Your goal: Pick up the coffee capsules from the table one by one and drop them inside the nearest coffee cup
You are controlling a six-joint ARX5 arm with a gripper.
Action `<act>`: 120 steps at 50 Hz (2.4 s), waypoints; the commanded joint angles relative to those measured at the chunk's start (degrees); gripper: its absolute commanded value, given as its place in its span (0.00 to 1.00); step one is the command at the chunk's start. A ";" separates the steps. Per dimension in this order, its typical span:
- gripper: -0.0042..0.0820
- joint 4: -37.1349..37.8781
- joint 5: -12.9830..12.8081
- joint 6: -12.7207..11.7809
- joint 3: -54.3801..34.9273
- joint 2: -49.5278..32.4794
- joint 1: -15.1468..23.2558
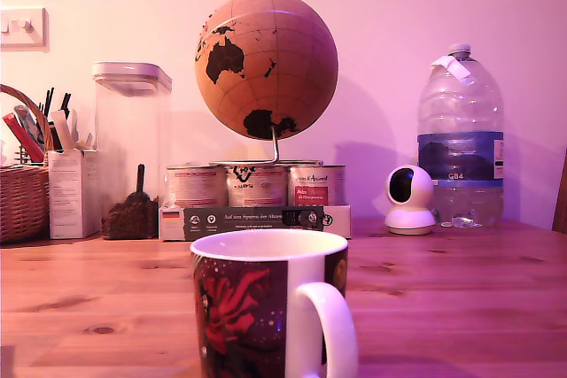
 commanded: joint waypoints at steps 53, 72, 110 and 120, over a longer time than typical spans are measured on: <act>0.04 1.36 11.69 3.37 -0.96 0.39 0.07; 0.03 1.66 15.34 5.51 -0.96 0.46 -2.89; 0.03 2.16 18.29 7.43 -0.98 1.14 -8.13; 0.03 5.33 18.27 7.67 -0.98 5.49 -9.84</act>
